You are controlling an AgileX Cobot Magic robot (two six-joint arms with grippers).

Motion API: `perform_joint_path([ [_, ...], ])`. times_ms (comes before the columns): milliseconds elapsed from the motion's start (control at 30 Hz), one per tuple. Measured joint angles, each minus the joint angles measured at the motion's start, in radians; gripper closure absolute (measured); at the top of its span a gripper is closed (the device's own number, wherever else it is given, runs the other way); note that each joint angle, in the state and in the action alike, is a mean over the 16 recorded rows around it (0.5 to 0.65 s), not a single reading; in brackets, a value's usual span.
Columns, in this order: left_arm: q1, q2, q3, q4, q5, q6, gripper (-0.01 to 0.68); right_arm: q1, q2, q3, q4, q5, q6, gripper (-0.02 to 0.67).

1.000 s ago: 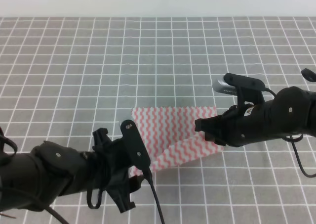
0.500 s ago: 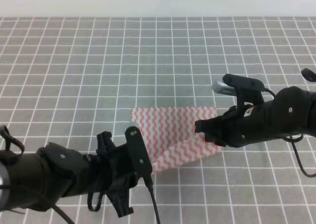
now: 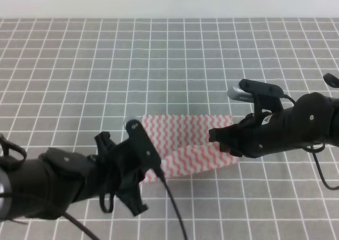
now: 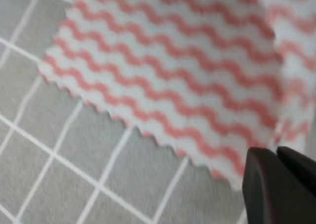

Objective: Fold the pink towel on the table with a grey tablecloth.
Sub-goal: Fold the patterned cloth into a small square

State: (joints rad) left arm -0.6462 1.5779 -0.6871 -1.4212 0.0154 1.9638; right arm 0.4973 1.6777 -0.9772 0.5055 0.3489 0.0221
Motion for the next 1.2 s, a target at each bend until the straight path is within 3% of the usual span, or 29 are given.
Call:
perform_joint_path([
  [1200,0.034,0.173,-0.223,-0.078,-0.071,0.019,0.675,-0.072,0.055,-0.035,0.007,-0.033,-0.004,0.664],
])
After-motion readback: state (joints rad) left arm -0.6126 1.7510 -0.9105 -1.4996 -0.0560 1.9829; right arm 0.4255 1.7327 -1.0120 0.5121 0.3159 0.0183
